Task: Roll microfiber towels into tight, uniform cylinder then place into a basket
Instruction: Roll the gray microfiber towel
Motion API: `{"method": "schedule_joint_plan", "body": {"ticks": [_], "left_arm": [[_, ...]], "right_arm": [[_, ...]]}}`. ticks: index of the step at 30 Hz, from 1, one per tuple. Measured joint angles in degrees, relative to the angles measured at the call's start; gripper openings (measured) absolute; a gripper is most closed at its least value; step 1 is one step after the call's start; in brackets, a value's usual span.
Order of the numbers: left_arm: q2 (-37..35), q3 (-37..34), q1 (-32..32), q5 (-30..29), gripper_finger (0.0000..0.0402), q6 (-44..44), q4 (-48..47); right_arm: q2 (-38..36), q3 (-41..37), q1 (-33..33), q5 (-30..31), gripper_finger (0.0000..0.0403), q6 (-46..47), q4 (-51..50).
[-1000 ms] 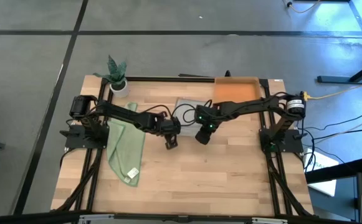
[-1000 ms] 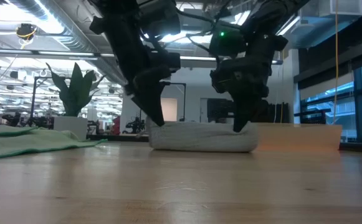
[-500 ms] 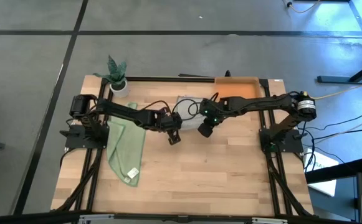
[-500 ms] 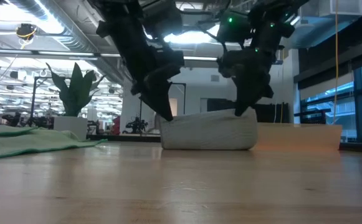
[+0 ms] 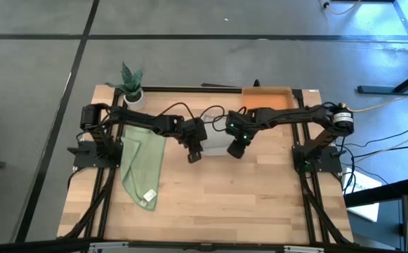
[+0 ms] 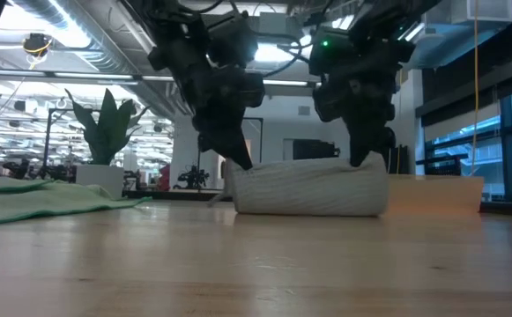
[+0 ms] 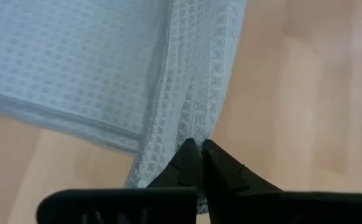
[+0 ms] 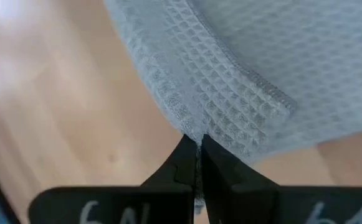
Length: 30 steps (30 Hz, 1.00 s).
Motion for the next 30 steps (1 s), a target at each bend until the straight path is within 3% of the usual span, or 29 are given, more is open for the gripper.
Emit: {"method": "schedule_joint_plan", "body": {"ticks": [4,12,21,25,30], "left_arm": [[0.15,0.02,0.95,-2.21,0.0000,-0.81,0.20],[1.42,0.04,2.68,-2.28,0.0000,-0.81,1.55],[3.15,0.00,2.91,5.33,0.0000,-0.84,4.16],[3.59,0.11,3.17,10.64,0.0000,-0.80,4.93],[4.23,0.11,3.16,13.62,0.0000,0.06,6.29]], "right_arm": [[0.30,0.02,-1.06,3.82,0.0012,1.44,0.09],[3.24,0.02,-2.96,3.51,0.0012,1.18,0.28],[3.84,-0.01,-3.18,0.35,0.0012,0.07,-1.21],[3.55,0.07,-3.97,-4.23,0.0012,1.70,-3.75],[3.57,0.07,-3.89,-4.20,0.0012,3.10,-4.26]]}}
